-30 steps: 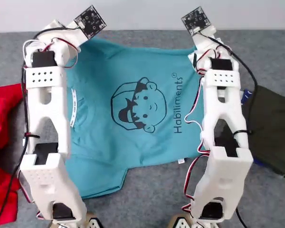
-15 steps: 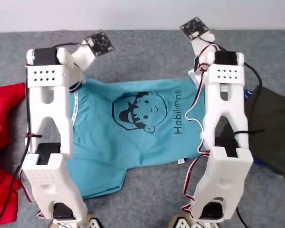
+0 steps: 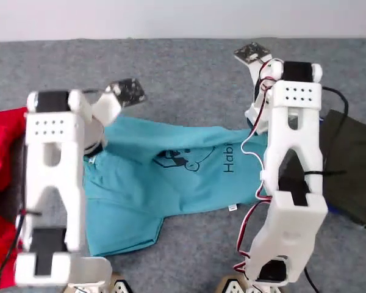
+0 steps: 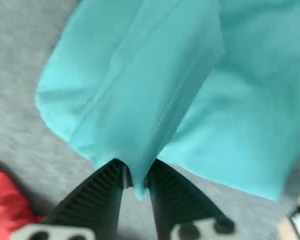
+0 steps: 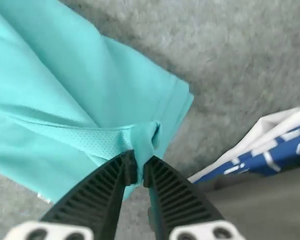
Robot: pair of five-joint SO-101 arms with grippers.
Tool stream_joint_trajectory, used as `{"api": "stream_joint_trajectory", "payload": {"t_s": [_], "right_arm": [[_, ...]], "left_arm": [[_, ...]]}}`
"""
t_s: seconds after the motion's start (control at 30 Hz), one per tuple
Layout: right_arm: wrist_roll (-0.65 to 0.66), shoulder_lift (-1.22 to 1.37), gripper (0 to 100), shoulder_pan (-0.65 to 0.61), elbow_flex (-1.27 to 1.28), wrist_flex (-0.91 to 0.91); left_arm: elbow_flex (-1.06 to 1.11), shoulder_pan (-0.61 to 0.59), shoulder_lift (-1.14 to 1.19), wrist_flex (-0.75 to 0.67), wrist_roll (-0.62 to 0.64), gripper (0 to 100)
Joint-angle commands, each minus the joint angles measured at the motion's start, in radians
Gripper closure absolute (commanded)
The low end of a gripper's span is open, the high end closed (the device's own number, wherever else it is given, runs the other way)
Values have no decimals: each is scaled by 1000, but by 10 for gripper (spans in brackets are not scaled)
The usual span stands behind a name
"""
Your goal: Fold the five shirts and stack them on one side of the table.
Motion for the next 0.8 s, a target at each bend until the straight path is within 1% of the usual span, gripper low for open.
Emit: {"api": "stream_joint_trajectory", "payload": {"t_s": [0.0, 0.2, 0.43, 0.53, 0.6, 0.67, 0.77], "right_arm": [[11, -151, 989, 7, 100, 42], [57, -282, 989, 8, 311, 38], [94, -348, 989, 15, 437, 33], [94, -366, 989, 15, 474, 33], [94, -374, 989, 15, 494, 33], [98, -384, 990, 15, 514, 36], [138, -415, 990, 16, 559, 38]], "left_arm": [[166, 2, -183, 31, -6, 987], [447, 17, -374, 31, -15, 987], [713, 60, -508, 31, -34, 987], [780, 77, -532, 31, -34, 987], [785, 71, -534, 31, -38, 987], [789, 68, -529, 31, -77, 987], [792, 68, -528, 31, -110, 987]]}}
